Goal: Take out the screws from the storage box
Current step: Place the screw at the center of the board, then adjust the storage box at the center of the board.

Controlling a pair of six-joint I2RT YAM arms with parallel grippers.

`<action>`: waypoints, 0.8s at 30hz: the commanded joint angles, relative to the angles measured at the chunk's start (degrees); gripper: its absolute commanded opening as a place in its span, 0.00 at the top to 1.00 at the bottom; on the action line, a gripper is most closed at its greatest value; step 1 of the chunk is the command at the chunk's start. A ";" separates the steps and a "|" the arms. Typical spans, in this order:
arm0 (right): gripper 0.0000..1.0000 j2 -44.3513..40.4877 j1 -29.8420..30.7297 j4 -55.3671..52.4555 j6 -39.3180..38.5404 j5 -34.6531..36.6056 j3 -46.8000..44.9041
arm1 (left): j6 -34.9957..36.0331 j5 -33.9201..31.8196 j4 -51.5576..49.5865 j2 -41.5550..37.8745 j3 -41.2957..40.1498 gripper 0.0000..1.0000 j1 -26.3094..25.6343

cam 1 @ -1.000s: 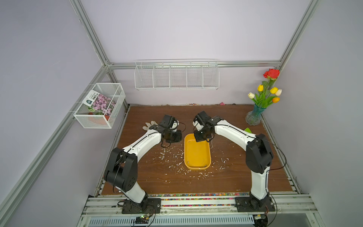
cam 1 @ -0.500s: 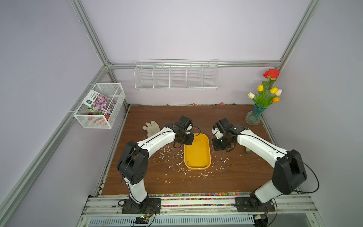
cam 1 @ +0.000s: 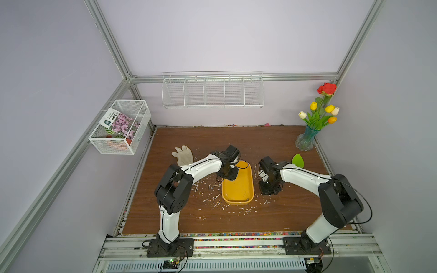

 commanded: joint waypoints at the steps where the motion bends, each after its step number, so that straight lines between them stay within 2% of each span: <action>1: 0.88 1.19 0.74 0.93 -0.05 1.21 0.07 | -1.48 -1.56 0.22 0.38 0.88 0.73 -0.41; 5: 0.79 1.70 0.74 0.61 -0.24 0.96 0.54 | -2.60 -1.35 0.35 -0.90 0.97 0.73 -0.54; 11: 0.69 -0.38 0.74 -1.38 -0.39 1.30 3.25 | -4.90 -0.10 -0.06 -6.71 2.08 0.65 1.02; 18: 0.66 -3.56 0.70 -4.05 -0.48 1.70 9.09 | -2.72 -0.91 -2.40 -7.63 4.23 0.56 7.32; 24: 0.65 -6.01 0.75 -5.70 -0.50 1.94 12.98 | 0.26 -1.00 -2.46 -3.93 3.64 0.54 8.42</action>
